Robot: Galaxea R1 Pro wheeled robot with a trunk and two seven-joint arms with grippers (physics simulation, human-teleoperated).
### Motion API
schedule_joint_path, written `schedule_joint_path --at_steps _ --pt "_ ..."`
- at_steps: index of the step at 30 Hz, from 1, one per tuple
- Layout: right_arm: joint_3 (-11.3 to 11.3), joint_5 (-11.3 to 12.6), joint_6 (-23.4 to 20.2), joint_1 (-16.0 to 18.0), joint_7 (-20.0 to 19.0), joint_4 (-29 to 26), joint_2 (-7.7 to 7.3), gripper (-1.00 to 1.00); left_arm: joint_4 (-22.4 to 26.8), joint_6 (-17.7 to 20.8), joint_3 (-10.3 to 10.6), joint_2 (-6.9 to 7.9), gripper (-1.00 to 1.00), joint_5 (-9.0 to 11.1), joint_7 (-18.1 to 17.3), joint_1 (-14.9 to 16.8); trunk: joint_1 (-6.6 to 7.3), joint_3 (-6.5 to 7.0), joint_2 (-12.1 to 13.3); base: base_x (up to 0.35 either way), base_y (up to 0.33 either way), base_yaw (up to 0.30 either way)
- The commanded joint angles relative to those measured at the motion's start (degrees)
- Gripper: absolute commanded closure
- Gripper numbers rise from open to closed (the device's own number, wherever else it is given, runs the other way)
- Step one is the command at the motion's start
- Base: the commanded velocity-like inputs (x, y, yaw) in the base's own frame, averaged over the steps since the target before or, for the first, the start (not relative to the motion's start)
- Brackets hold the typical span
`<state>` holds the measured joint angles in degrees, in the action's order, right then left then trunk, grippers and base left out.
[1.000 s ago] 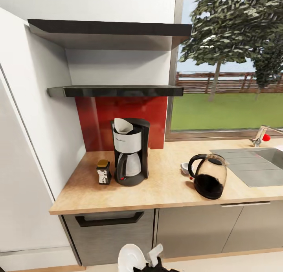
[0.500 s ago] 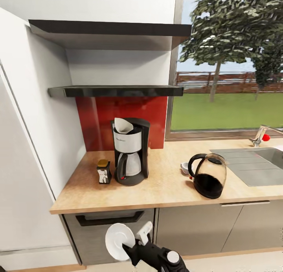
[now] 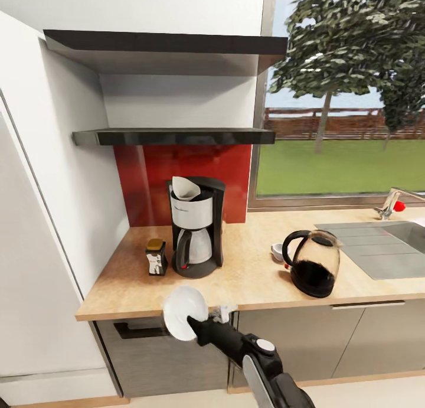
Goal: Set up a coffee station on the kitchen countertop: keep the coffee maker on the countertop, move the bottle of coffee from the kitchen shelf to the counter next to the coffee maker, place a paper coffee filter on top of the coffee maker, put the saucer next to the coffee maker with the coffee cup on the saucer, and place the electric kettle next to the coffee maker.
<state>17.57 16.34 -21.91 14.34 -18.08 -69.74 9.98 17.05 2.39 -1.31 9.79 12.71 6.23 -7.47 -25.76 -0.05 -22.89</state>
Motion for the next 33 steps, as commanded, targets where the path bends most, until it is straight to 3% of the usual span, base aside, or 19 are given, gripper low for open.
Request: schedule_joint_path --at_steps 1,4,5,9,12,15,18,20,23,26,29,33 --pt "0.01 4.25 -0.82 0.36 4.28 -0.23 0.02 1.00 0.20 0.25 -0.11 -0.06 -1.00 0.30 0.10 -0.09 -0.02 -0.01 -0.03 0.000 0.000 0.000" --pt "0.04 10.14 -1.36 1.62 12.25 -0.54 0.02 1.00 0.18 0.25 -0.10 -0.15 -1.00 0.30 0.10 -0.09 -0.02 -0.01 -0.03 0.000 0.000 0.000" --pt "0.07 15.19 -1.51 2.69 17.85 -1.25 0.02 1.00 0.18 0.25 -0.10 -0.27 -1.00 0.30 0.10 -0.09 -0.02 -0.01 -0.03 0.000 0.000 0.000" --pt "0.44 25.39 -1.63 4.69 31.19 -3.13 0.02 1.00 0.18 0.30 -0.16 -0.09 -1.00 0.35 0.10 -0.09 -0.02 -0.01 -0.03 0.000 0.000 0.000" --pt "2.51 28.17 -1.64 5.06 33.85 -4.35 0.02 1.00 0.18 0.33 -0.20 0.11 -1.00 0.60 0.10 -0.09 -0.02 -0.01 -0.03 0.000 0.000 0.000" --pt "4.28 29.09 -1.73 5.17 34.66 -4.84 0.02 1.00 0.18 0.33 -0.30 0.20 -1.00 0.83 0.10 -0.09 -0.02 -0.01 -0.03 0.000 0.000 0.000" --pt "4.76 29.53 -1.75 5.22 34.89 -4.70 0.02 1.00 0.18 0.29 -0.35 0.04 -1.00 0.94 0.12 -0.09 -0.02 -0.01 -0.03 0.000 0.000 0.000" --pt "4.81 31.32 -1.74 5.19 34.91 -4.68 0.02 1.00 0.18 0.27 -0.36 -0.19 -1.00 0.95 0.12 -0.09 -0.02 -0.01 -0.03 0.000 0.000 0.000" --pt "4.77 40.32 -1.71 5.20 35.73 -2.52 0.02 1.00 0.18 0.25 -0.48 -0.35 -1.00 0.90 0.10 -0.09 -0.02 -0.01 -0.03 0.000 0.000 0.000" --pt "4.75 51.68 -1.64 5.23 41.81 -0.55 0.02 1.00 0.13 0.23 -0.46 -0.38 -1.00 0.58 0.10 -0.09 -0.02 -0.01 -0.03 0.000 0.000 0.000" --pt "4.75 55.62 -1.58 5.23 47.33 -0.30 0.02 1.00 0.10 0.20 -0.29 -0.39 -1.00 0.44 0.10 -0.09 -0.02 -0.01 -0.03 0.000 0.000 0.000" --pt "4.66 56.28 -1.29 5.22 47.67 -1.26 0.02 1.00 -0.55 0.15 0.31 -0.55 -1.00 0.31 0.09 -0.12 -0.02 -0.01 -0.03 0.000 0.000 0.000"
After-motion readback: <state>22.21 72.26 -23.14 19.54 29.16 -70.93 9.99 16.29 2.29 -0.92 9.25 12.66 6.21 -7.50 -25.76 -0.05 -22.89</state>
